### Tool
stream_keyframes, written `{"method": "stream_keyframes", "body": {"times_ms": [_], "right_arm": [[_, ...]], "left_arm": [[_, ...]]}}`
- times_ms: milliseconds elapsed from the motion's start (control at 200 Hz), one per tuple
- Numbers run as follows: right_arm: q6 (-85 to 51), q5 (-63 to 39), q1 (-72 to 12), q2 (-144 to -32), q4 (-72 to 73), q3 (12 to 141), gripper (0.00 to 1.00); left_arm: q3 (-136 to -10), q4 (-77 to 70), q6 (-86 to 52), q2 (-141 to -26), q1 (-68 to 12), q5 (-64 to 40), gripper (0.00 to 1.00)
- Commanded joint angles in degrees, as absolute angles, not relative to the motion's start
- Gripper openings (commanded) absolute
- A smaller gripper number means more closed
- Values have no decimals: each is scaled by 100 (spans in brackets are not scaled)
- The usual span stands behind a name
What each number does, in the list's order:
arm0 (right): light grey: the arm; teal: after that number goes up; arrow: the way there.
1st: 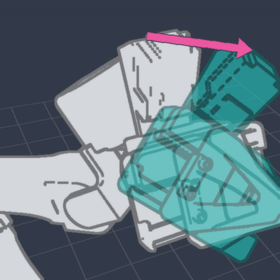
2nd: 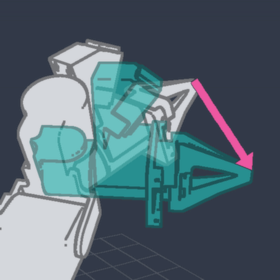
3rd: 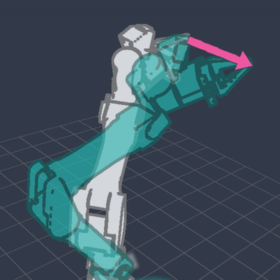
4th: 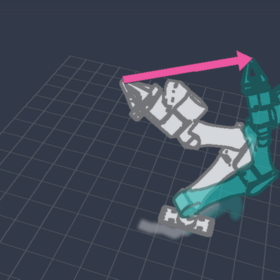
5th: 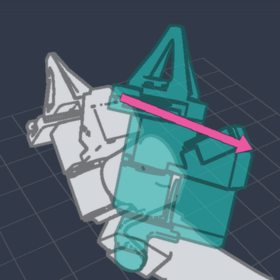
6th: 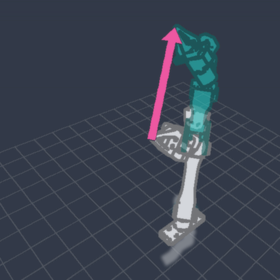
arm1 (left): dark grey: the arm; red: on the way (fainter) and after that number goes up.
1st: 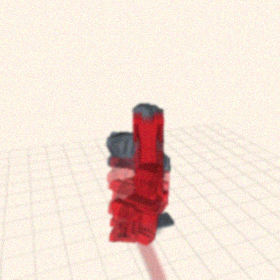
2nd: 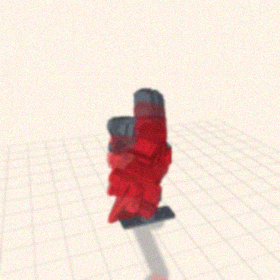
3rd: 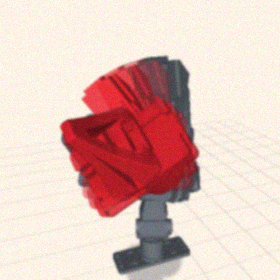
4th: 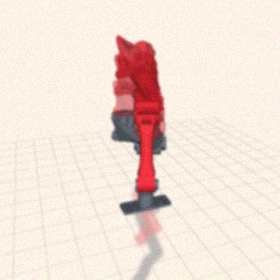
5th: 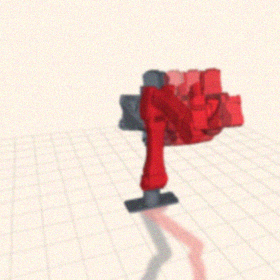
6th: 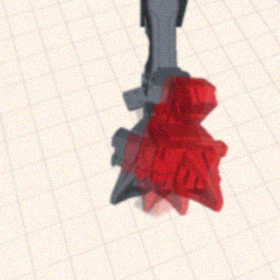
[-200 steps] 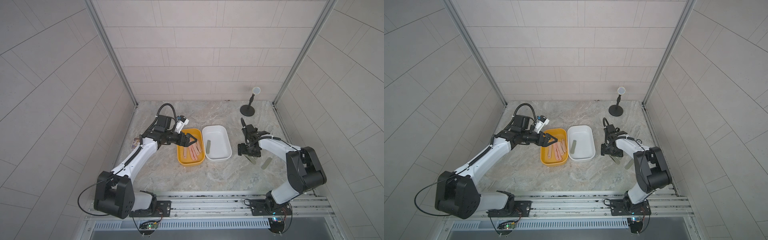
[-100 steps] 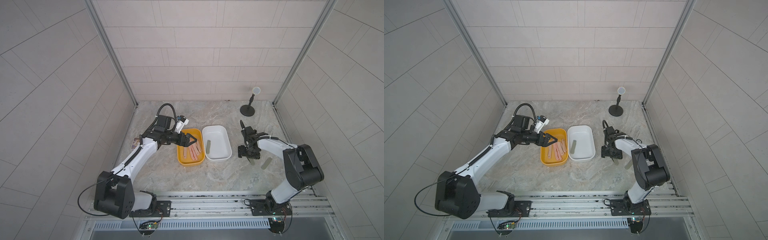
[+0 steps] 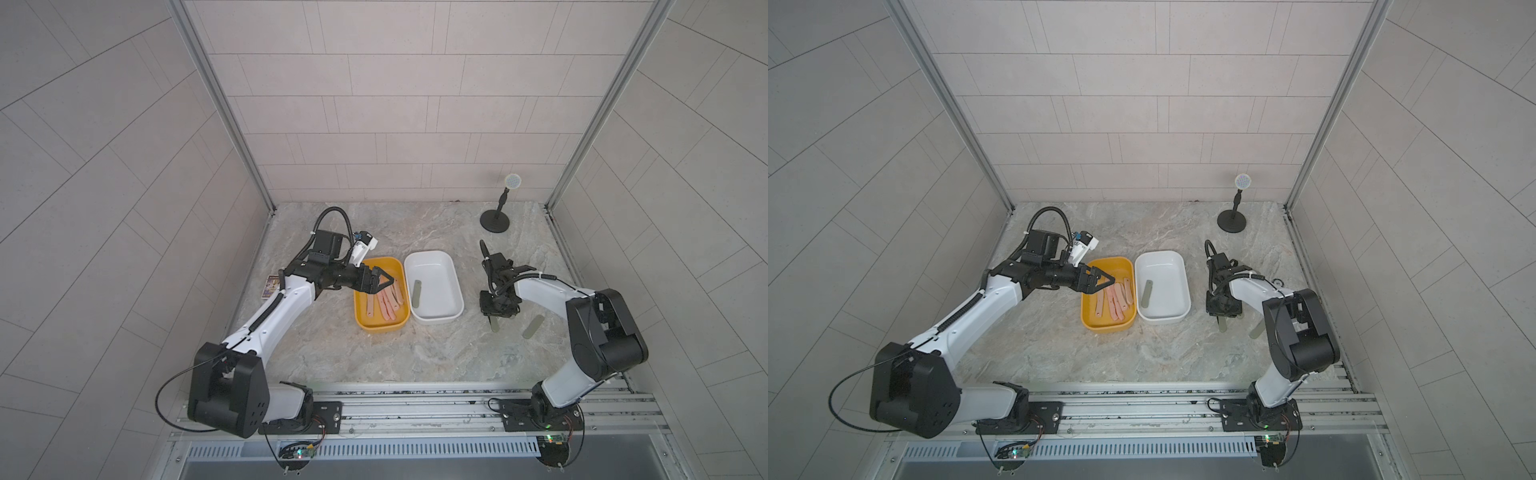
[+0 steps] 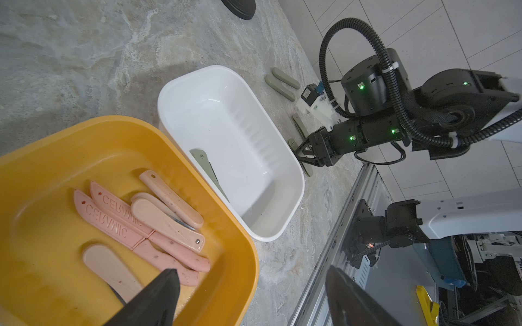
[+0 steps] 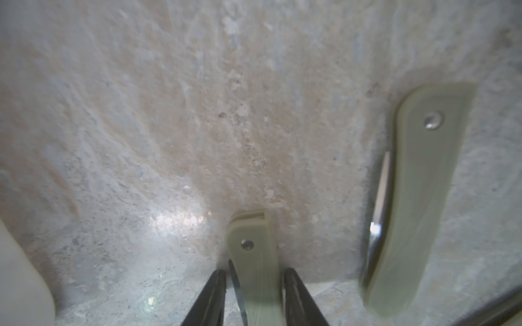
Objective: Place the fruit knives into the storage box by color
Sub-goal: Move the fruit knife to the center of the board.
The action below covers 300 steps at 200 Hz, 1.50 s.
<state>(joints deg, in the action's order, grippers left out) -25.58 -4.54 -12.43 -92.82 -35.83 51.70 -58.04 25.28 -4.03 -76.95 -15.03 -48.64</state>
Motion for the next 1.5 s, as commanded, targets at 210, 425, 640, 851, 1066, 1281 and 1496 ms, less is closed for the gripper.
{"method": "stream_keyframes", "body": {"times_ms": [210,425,640,851,1066,1281,1496], "right_arm": [[-2461,-266,-1225,-9929,-3691,5612,25],[-2399,-223,-1182,-10374,-3770,6162,22],[-2360,-228,-1143,-10643,-3932,6728,24],[-2399,-210,-1145,-10460,-4003,6666,41],[-2444,-189,-1151,-10081,-4013,6355,57],[-2478,-186,-1186,-9775,-4017,6052,59],[-2481,-211,-1219,-9661,-3930,5768,57]], "left_arm": [[-5854,2531,-280,-7576,-1495,-4857,87],[-5836,2522,-273,-7563,-1478,-4852,87],[-5840,2522,-272,-7565,-1472,-4868,87],[-5836,2522,-281,-7522,-1475,-4878,87],[-5828,2495,-300,-7492,-1464,-4877,87],[-5822,2496,-302,-7452,-1446,-4877,87],[-5824,2496,-299,-7436,-1424,-4882,87]]}}
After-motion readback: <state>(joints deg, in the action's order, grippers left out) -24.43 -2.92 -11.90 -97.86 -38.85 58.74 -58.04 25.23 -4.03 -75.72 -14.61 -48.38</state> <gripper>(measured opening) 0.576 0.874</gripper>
